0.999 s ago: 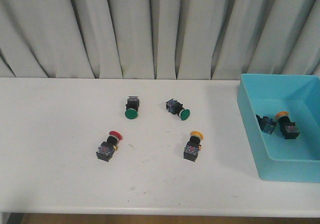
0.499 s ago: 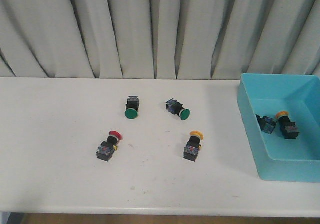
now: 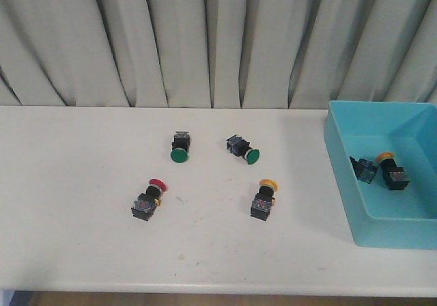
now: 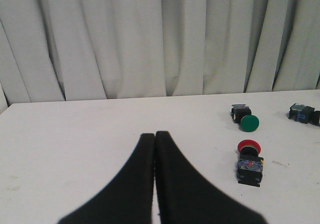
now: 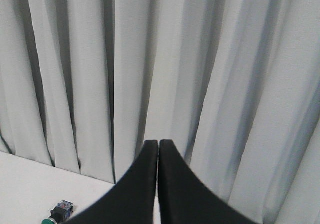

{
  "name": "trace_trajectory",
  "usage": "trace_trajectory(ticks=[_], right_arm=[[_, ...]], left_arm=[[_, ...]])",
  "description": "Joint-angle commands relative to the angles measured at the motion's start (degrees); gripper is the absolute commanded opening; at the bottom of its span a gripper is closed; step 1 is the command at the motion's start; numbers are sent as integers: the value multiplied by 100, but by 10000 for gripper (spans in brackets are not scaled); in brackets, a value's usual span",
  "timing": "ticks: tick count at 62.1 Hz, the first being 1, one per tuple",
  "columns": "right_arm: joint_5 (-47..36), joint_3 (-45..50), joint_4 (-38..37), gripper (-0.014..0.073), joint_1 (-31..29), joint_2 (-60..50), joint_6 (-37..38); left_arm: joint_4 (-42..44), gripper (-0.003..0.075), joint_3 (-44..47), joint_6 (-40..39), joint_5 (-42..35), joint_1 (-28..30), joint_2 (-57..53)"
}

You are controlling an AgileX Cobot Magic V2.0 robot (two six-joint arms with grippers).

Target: Pick red and yellow buttons and place in box

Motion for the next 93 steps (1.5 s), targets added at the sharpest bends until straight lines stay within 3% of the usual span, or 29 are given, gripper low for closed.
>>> trace_trajectory(ticks=[1, 44, 49, 53, 63, 70, 80, 93], right_arm=[[-360, -144, 110, -3, 5, -34, -22], [-390, -144, 98, -3, 5, -34, -53], [-493, 12, -435, -3, 11, -43, 22], [-645, 343, -995, -3, 11, -163, 431], [-1772, 1734, -2843, -3, 11, -935, 2973], [-2236, 2928, -3940, -3, 11, -1714, 4091], [-2137, 4392, -4108, -3, 11, -2869, 4465], [-2027, 5451, -4092, -3, 11, -4068, 4659]], left_arm=[[-58, -8, 269, -52, -426, -3, -83], [-58, -8, 269, -52, -426, -3, -83], [-58, -8, 269, -52, -426, -3, -83], [-58, -8, 269, -52, -426, -3, -83], [-58, -8, 269, -52, -428, -8, -83], [-58, -8, 269, -52, -428, -8, -83], [-58, -8, 269, -52, -428, -8, -83], [-58, -8, 269, -52, -428, -8, -83]])
